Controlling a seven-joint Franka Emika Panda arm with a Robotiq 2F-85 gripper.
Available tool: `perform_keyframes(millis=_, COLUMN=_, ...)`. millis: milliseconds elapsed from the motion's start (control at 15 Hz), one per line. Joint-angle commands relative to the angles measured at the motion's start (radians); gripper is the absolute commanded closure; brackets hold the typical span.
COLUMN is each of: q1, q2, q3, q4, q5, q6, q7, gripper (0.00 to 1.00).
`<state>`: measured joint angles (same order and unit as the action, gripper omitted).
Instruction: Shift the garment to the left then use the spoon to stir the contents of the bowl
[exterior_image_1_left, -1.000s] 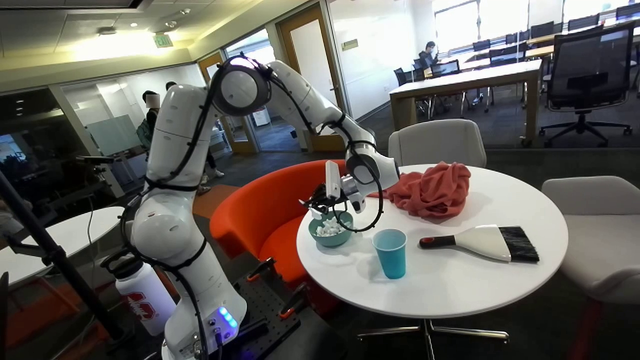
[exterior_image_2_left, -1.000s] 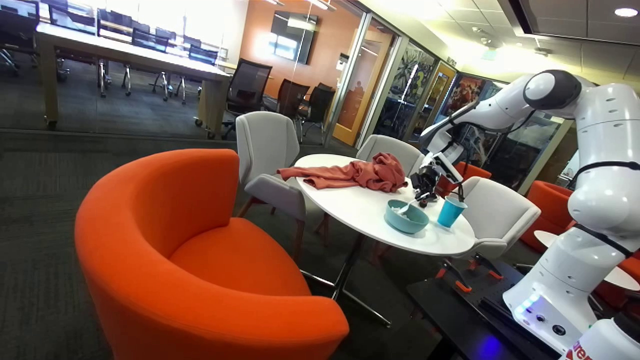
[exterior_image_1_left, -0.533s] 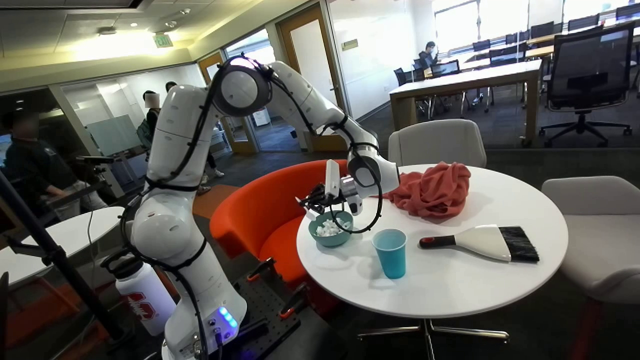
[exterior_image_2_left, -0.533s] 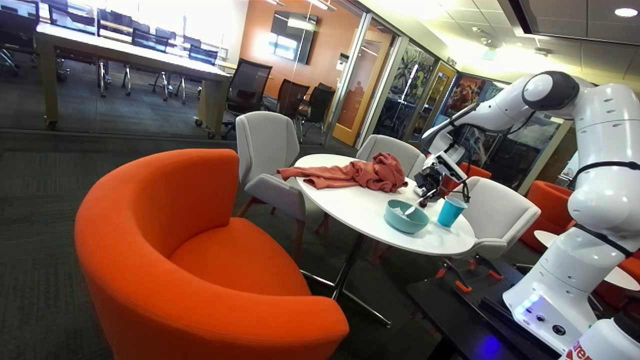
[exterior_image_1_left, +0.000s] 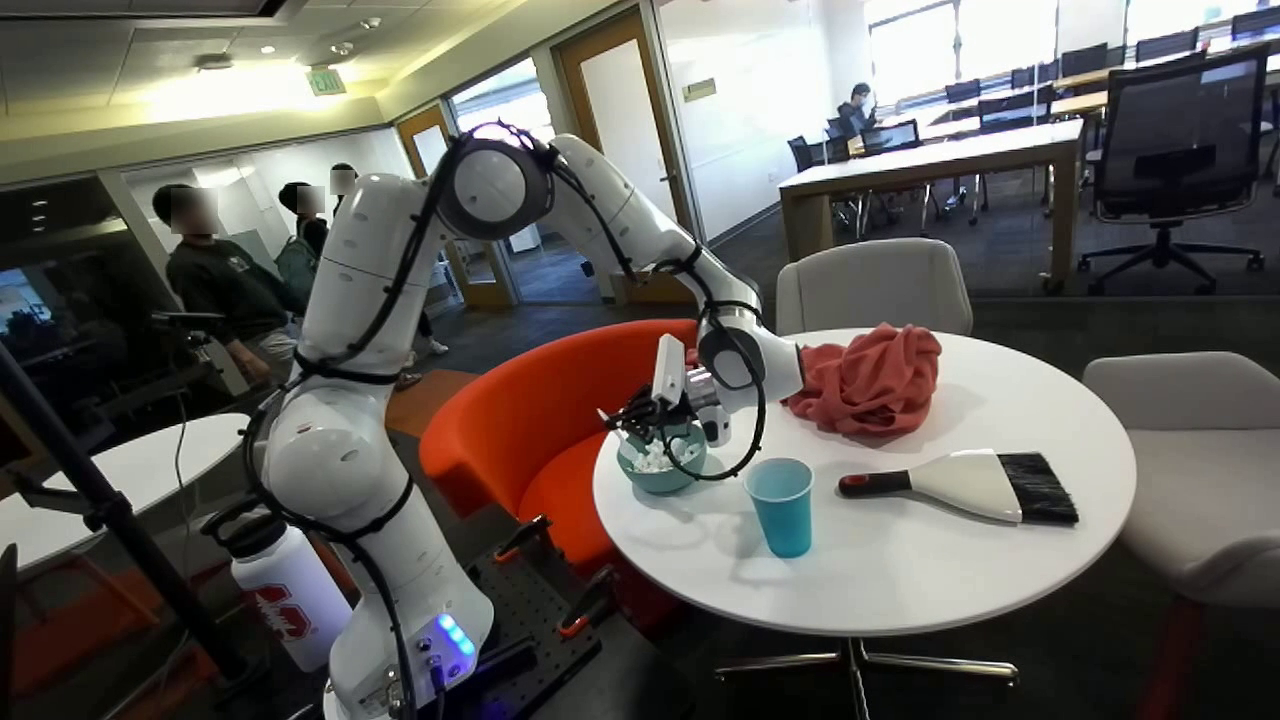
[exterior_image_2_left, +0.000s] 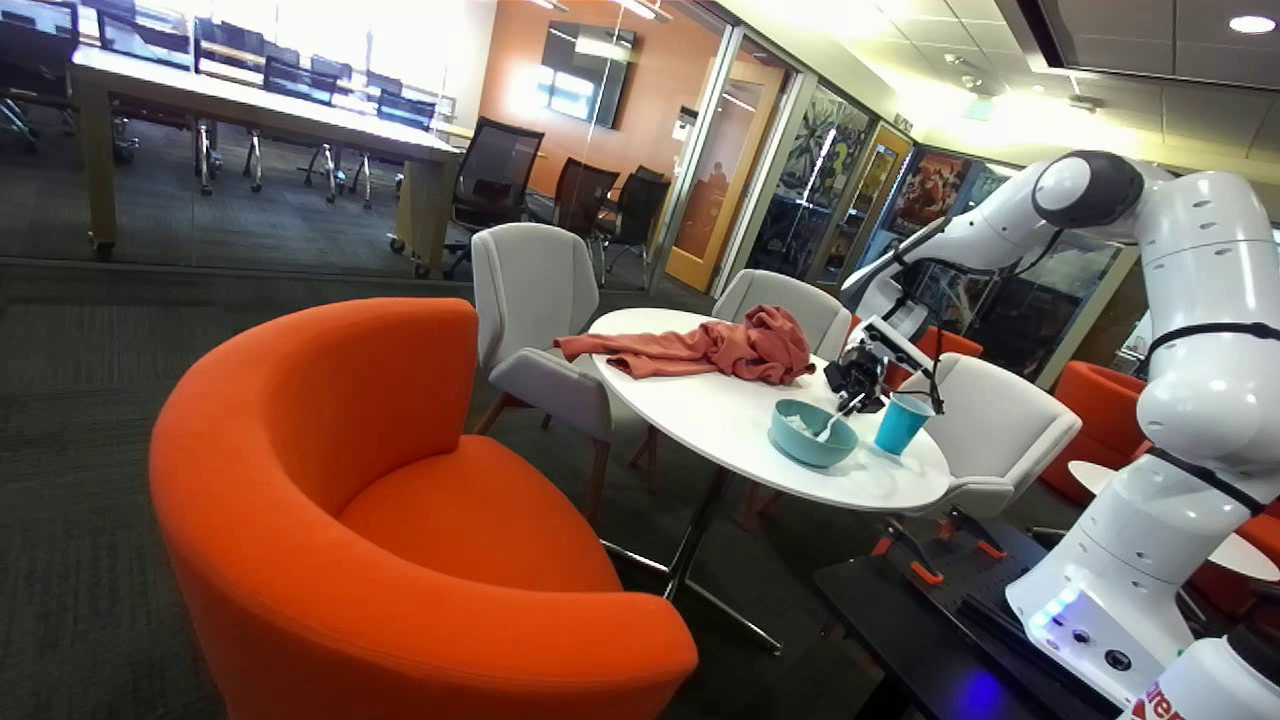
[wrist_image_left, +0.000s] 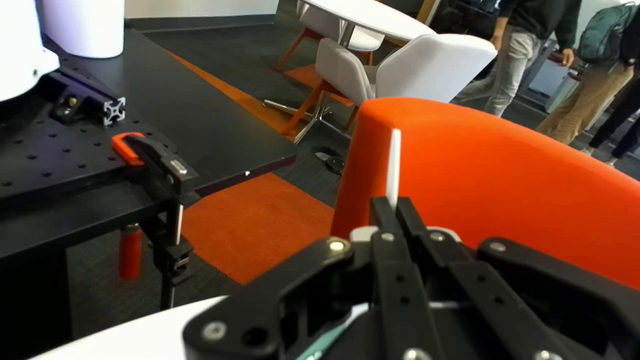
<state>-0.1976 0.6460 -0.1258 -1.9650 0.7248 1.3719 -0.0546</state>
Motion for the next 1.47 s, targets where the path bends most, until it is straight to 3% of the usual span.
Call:
perform_keyframes(millis=0, q1=0.020, q2=0.017, q3=-0.008, q4=-0.001, q5=-0.004, q6=0.049, q7=0.028, gripper=0.99)
perform_keyframes(millis=667, q1=0.017, q2=-0.008, q3=-0.010, q4=-0.030, q5=0.007, q6=0.235, q7=-0.004, gripper=0.99)
perform_keyframes(millis=1133, q1=-0.003, q2=-0.051, q3=-0.002, q4=-0.044, q5=0.040, q6=0.256, q7=-0.044, gripper=0.99)
perform_keyframes(millis=1400, q1=-0.001, q2=-0.066, q3=0.002, q4=-0.057, q5=0.053, q6=0.341, q7=-0.083, gripper=0.99)
